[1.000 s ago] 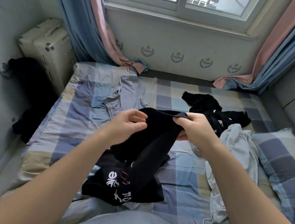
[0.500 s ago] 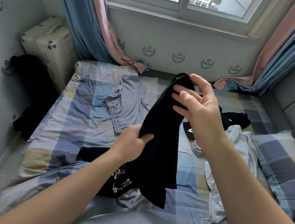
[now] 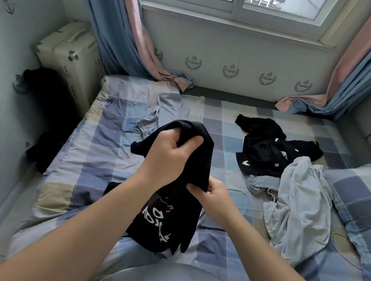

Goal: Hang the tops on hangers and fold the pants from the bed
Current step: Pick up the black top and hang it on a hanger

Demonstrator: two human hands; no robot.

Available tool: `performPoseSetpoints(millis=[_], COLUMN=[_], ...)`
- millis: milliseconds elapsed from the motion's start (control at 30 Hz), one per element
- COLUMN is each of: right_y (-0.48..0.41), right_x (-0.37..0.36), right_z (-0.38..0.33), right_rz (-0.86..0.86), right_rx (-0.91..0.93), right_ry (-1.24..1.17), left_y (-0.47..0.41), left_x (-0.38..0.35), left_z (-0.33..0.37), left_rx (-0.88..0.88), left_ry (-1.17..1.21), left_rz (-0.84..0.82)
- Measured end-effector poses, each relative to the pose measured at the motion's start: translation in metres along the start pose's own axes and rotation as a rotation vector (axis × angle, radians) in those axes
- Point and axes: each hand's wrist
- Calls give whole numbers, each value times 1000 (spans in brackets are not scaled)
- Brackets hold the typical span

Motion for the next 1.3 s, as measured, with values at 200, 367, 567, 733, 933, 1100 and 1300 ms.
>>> performPoseSetpoints(millis=[200,367,567,733,933,1100,1300], right_y=[-8,-9,-8,-8,-7,-11,-5], right_x=[12,23,32,37,46,55,50], right_z=[27,4,-41,-65,-82,-71,-49], right_rz=[106,191,334,411,431,509,380], right_rx=[-128,-92,43,101,133,107,95], right_ry=[199,-19,-163,-334,-546,-515,-145], left_y=[-13,-20,0,11,14,7,-13], left_x=[20,24,15,5,-1,8,25], left_z=[-8,-35,-75,-92,-102,-90,-59], left_rx=[75,229,365,472,280,219,181], left_ry=[32,-57,-176,-211,-432,-280,-23], left_rz=[74,-45,-269,-468,-386,-257,-80])
Point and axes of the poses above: each hand's wrist, its own y-axis away from the middle knuckle, its own x-axis out of the back of the hand, z = x × y, and after that the axes turned 1 degree about -z, right-handed
